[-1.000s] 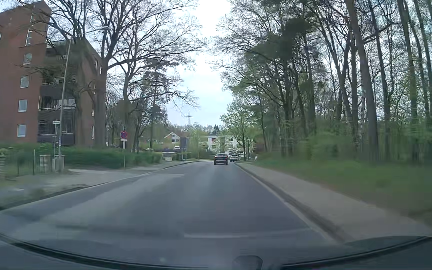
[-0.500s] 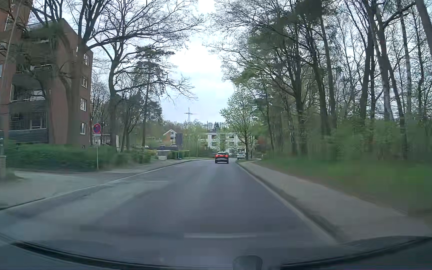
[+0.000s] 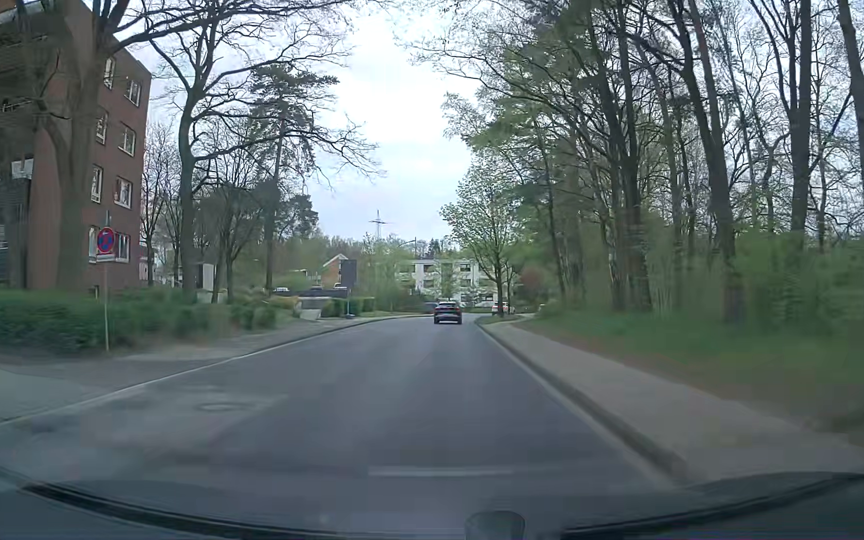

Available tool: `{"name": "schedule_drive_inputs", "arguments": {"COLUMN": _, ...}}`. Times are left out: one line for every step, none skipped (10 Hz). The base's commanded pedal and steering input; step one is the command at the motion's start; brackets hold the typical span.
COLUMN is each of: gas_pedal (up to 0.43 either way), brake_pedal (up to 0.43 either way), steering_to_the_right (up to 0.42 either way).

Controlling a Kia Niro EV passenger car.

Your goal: Follow the waypoints while adhering to traffic rules and regulations

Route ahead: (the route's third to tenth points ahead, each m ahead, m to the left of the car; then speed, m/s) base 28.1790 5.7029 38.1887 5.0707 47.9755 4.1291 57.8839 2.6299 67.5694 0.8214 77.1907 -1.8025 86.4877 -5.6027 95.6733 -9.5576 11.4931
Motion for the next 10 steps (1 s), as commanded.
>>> {"name": "schedule_drive_inputs", "arguments": {"gas_pedal": 0.157, "brake_pedal": 0.0, "steering_to_the_right": -0.005}}
{"name": "schedule_drive_inputs", "arguments": {"gas_pedal": 0.157, "brake_pedal": 0.0, "steering_to_the_right": -0.005}}
{"name": "schedule_drive_inputs", "arguments": {"gas_pedal": 0.15, "brake_pedal": 0.0, "steering_to_the_right": -0.004}}
{"name": "schedule_drive_inputs", "arguments": {"gas_pedal": 0.138, "brake_pedal": 0.0, "steering_to_the_right": -0.003}}
{"name": "schedule_drive_inputs", "arguments": {"gas_pedal": 0.13, "brake_pedal": 0.0, "steering_to_the_right": -0.003}}
{"name": "schedule_drive_inputs", "arguments": {"gas_pedal": 0.118, "brake_pedal": 0.0, "steering_to_the_right": -0.003}}
{"name": "schedule_drive_inputs", "arguments": {"gas_pedal": 0.118, "brake_pedal": 0.0, "steering_to_the_right": -0.003}}
{"name": "schedule_drive_inputs", "arguments": {"gas_pedal": 0.118, "brake_pedal": 0.0, "steering_to_the_right": -0.003}}
{"name": "schedule_drive_inputs", "arguments": {"gas_pedal": 0.11, "brake_pedal": 0.0, "steering_to_the_right": -0.003}}
{"name": "schedule_drive_inputs", "arguments": {"gas_pedal": 0.098, "brake_pedal": 0.0, "steering_to_the_right": -0.003}}
